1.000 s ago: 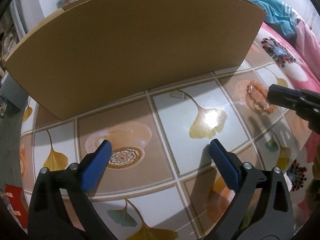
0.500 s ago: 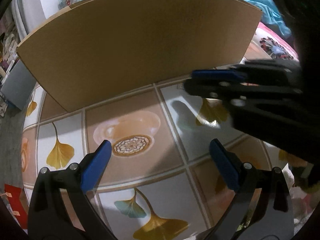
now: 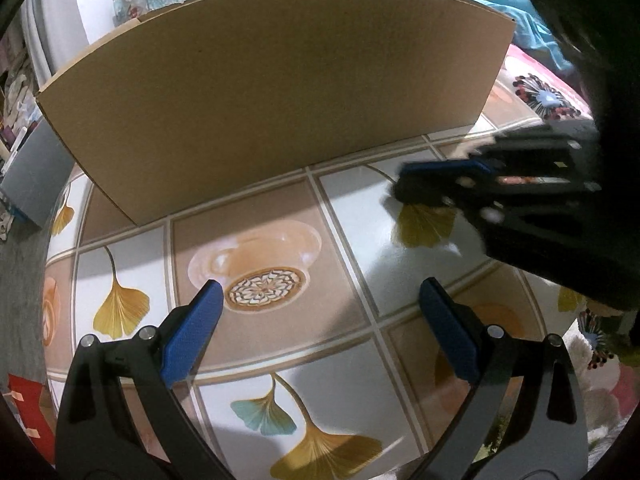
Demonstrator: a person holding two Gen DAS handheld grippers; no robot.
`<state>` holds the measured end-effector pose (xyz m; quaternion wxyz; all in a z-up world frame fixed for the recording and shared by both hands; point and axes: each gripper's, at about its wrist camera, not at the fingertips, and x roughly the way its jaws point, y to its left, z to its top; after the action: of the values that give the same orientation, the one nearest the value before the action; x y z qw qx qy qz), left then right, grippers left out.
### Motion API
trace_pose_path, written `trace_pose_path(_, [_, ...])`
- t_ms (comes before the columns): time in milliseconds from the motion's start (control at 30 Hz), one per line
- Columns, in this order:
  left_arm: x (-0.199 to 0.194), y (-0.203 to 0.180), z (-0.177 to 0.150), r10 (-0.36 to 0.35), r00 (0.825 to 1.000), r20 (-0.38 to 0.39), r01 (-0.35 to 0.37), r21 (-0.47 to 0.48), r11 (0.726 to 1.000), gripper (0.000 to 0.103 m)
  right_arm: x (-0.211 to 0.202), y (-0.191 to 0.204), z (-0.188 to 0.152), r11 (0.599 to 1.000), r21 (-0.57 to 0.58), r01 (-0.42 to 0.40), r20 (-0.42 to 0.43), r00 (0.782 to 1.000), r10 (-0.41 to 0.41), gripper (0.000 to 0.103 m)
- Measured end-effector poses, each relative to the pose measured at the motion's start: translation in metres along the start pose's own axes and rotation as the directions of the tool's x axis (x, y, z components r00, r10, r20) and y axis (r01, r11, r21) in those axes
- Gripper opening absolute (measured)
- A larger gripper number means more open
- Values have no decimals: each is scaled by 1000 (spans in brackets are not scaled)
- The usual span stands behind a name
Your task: Organize jewelry
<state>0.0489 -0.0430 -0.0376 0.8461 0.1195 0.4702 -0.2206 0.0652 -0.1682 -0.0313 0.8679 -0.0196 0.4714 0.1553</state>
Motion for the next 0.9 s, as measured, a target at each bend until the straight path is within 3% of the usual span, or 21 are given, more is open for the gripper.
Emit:
trace_pose_path(300, [-2,-1,-2,1,1000,-2,-1,-2,1000,95,-23,-9,-36,993,112,-39,-18,999,42,5])
trace_pose_path(500, [-1,-1,0,14,1000,-27,-14,-19,1000,95,-51,-30,-41,969,231,-84,87,994,65,7])
trace_pose_path(567, [0,-1,2,19,999,-36,-20,-28,999,95,-59,-38,-43,963,265,-59,105,994,32,16])
trace_pose_path(633, [1,-2,4,25,999,-40,-27,-36,999,95,-67,-45,-47,953,302,-13,111,994,-21,38])
trace_pose_path(800, [3,-4,8,40,998,-49,-42,-54,998,96,-76,-55,-54,932,337,137,70,983,-169,56])
trace_pose_path(900, [4,-5,10,43,998,-53,-46,-59,997,96,-81,-60,-62,927,331,178,29,980,-198,70])
